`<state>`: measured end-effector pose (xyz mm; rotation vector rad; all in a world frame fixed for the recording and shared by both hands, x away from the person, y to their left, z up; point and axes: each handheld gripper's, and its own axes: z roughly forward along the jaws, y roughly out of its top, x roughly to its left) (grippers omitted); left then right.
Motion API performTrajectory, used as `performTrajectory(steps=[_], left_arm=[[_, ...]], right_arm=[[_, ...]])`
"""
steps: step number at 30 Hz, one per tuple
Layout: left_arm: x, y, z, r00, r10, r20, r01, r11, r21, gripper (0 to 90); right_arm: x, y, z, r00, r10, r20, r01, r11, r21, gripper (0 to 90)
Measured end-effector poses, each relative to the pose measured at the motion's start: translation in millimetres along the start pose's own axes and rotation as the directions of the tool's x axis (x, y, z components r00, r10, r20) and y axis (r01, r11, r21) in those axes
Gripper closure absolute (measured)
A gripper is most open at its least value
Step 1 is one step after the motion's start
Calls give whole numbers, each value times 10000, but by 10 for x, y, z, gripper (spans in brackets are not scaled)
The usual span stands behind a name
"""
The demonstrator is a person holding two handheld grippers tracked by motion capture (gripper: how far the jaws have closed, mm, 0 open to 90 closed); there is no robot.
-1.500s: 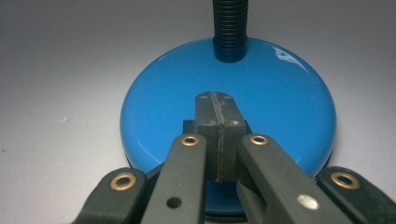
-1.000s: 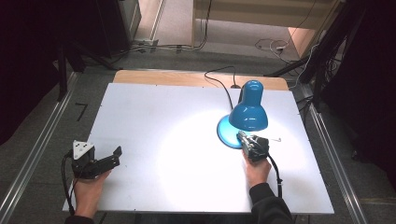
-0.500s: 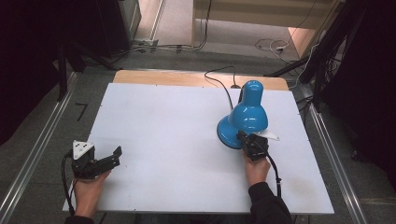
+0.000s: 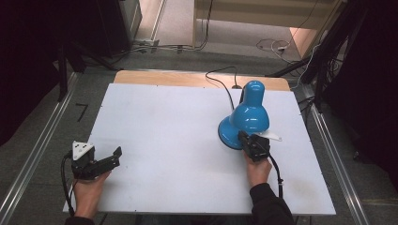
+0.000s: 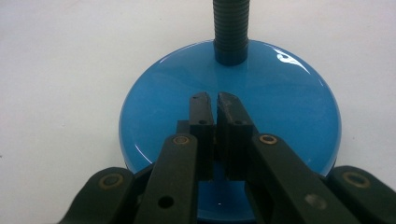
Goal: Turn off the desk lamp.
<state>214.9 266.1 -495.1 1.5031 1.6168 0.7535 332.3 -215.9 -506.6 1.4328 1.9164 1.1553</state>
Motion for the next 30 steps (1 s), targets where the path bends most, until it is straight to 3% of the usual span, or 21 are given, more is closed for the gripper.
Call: performTrajectory(steps=[4, 8, 15, 30], left_arm=[[4, 1, 0, 10000, -13, 8, 13, 10000, -11, 54], [0, 3, 0, 10000, -9, -1, 9, 10000, -10, 54], [5, 3, 0, 10000, -17, -7, 17, 10000, -41, 54], [6, 6, 1, 10000, -27, -34, 27, 10000, -73, 54]], right_arm=[[-7, 4, -6, 9999, 38, -118, -38, 10000, 10, 730], [-21, 7, -14, 9996, 129, -254, -127, 9999, 62, 524], [-34, 11, -20, 9999, 81, -99, -81, 10000, 42, 357], [-77, 12, -94, 9997, -82, -214, 86, 9998, 155, 260]])
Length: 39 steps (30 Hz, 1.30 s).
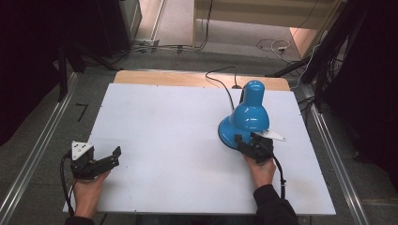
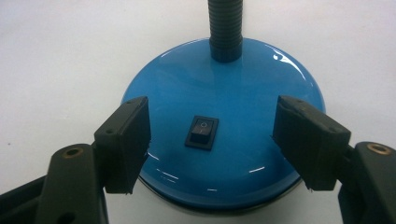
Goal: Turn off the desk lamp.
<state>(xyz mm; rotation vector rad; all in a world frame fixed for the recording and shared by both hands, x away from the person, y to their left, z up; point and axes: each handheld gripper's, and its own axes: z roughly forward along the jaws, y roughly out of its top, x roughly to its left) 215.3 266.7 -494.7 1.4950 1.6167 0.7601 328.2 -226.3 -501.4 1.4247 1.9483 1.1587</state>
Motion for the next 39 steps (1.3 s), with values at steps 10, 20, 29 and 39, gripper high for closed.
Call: performTrajectory(steps=[10, 20, 29, 39], left_arm=[[-5, 5, 2, 10000, 22, -47, -22, 10000, 1, 54], [-4, 5, 2, 10000, 24, -69, -24, 10000, 8, 54], [-3, 4, 2, 10000, 31, -67, -31, 10000, 15, 54], [-9, 1, 7, 10000, 64, -49, -64, 10000, 40, 54]], right_arm=[[-130, 14, -121, 9999, -67, 99, 67, 10000, 13, 232], [-218, 15, -221, 9998, -145, 119, 144, 9999, 54, 233], [-285, -8, -270, 9999, -122, 117, 120, 9998, 164, 233], [-337, -37, -349, 9998, -166, 137, 164, 9998, 121, 233]])
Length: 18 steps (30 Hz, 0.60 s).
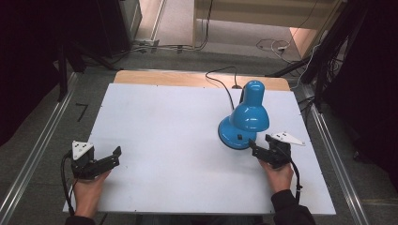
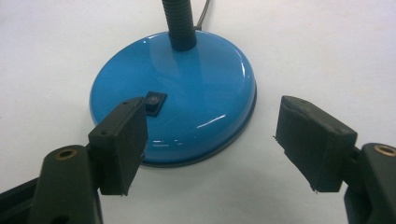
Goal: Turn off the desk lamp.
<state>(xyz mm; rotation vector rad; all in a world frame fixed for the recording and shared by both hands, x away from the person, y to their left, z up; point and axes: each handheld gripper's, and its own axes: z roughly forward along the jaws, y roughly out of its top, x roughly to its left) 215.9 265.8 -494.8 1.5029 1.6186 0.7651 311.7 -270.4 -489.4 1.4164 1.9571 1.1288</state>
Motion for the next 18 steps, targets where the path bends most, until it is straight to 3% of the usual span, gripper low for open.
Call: performTrajectory(steps=[9, 18], left_arm=[[2, -3, 0, 10000, 33, -15, -33, 10000, 20, 54], [0, -3, -1, 10000, 33, -41, -33, 10000, 20, 54]], right_arm=[[-73, -49, -80, 9999, -87, 118, 86, 9999, 55, 222], [-238, -128, -214, 9990, 25, 447, -24, 10000, -24, 207]])
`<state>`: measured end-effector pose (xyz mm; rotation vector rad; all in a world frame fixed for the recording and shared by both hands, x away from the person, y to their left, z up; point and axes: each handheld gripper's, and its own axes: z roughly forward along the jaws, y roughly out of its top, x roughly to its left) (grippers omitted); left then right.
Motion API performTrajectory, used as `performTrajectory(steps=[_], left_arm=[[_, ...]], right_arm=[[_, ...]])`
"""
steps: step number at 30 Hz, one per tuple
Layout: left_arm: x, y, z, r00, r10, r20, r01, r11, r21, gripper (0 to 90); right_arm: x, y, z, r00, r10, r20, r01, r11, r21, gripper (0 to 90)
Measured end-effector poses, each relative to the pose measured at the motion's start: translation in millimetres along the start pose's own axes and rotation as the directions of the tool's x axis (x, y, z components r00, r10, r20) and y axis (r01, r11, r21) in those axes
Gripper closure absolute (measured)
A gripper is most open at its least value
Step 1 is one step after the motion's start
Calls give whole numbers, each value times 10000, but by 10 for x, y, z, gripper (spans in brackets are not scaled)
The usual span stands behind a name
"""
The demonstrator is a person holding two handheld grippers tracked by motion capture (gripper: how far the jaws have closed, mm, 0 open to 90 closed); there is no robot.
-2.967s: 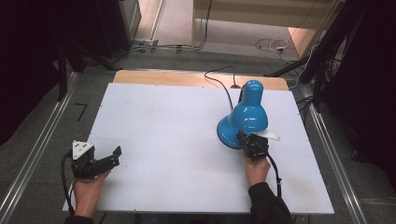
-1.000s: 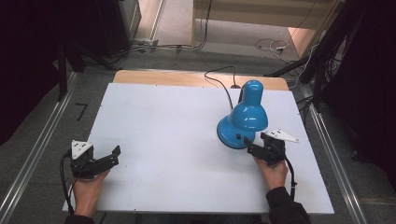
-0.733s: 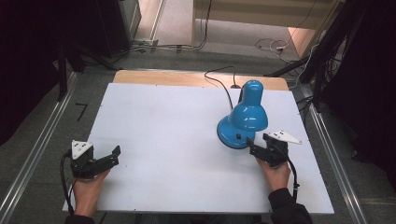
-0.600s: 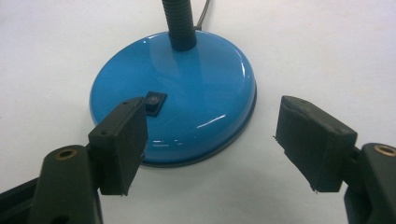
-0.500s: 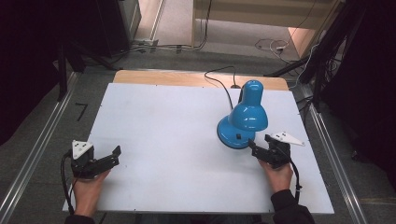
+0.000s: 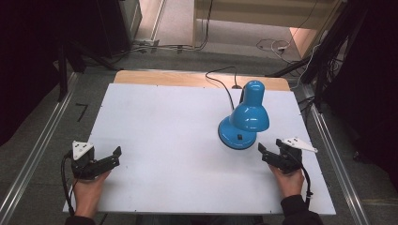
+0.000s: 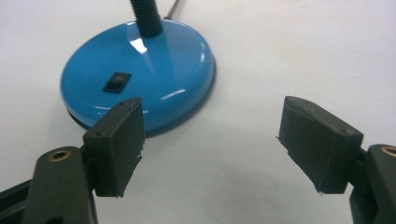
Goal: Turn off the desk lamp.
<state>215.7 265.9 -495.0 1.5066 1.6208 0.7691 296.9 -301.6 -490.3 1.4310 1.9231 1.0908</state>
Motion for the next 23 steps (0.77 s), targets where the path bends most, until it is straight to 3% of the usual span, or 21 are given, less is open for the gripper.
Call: performTrajectory(steps=[11, 17, 23], left_arm=[[1, 0, -3, 10000, -14, -2, 14, 10000, 7, 54], [14, -5, -3, 10000, -37, 3, 37, 10000, 80, 54], [80, -16, -7, 9992, -250, -310, 253, 9996, 91, 48]], right_arm=[[-273, -97, -210, 9986, 298, 446, -296, 9996, -44, 186], [-458, -199, -338, 9940, 427, 1004, -419, 9991, -94, 182], [-620, -308, -391, 9883, 565, 1418, -582, 9983, 76, 155]])
